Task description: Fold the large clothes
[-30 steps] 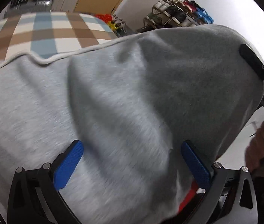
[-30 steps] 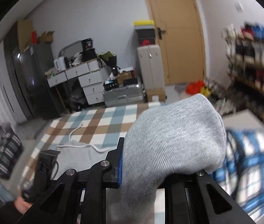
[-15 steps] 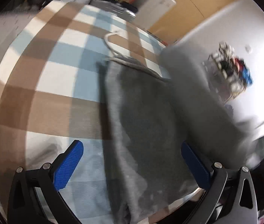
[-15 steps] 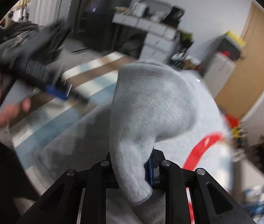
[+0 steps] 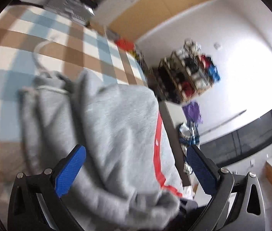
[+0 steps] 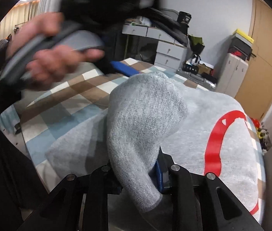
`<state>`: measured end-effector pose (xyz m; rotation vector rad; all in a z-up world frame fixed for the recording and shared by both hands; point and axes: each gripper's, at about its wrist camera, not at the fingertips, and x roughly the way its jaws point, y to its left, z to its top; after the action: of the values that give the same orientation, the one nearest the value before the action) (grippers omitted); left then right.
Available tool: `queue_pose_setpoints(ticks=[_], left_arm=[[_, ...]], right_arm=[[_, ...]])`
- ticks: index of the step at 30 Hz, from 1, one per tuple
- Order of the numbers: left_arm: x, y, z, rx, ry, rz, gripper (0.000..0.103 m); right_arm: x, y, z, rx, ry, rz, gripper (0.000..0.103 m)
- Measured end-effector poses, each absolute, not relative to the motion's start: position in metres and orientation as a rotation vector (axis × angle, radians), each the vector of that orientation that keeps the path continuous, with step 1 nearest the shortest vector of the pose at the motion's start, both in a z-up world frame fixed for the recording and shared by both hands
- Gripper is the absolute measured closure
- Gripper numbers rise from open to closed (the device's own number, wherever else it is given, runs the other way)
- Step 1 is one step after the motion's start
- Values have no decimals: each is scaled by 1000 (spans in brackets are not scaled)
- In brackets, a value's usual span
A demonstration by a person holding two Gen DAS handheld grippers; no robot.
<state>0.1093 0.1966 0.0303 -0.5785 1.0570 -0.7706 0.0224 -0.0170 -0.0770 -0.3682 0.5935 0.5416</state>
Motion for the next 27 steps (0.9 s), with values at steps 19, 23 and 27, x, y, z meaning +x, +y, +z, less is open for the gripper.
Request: queue_pose_setpoints(ticks=[19, 23, 27], left_arm=[[170, 159, 6, -469, 1318, -679, 90], [167, 167, 34, -442, 1248, -700, 90], [166, 174, 42, -395, 1205, -714, 90]], right_arm=[[37, -48, -46, 99, 699, 838, 90], [27, -31, -32, 58, 671, 840, 89], [24, 5, -46, -16, 729, 811, 88]])
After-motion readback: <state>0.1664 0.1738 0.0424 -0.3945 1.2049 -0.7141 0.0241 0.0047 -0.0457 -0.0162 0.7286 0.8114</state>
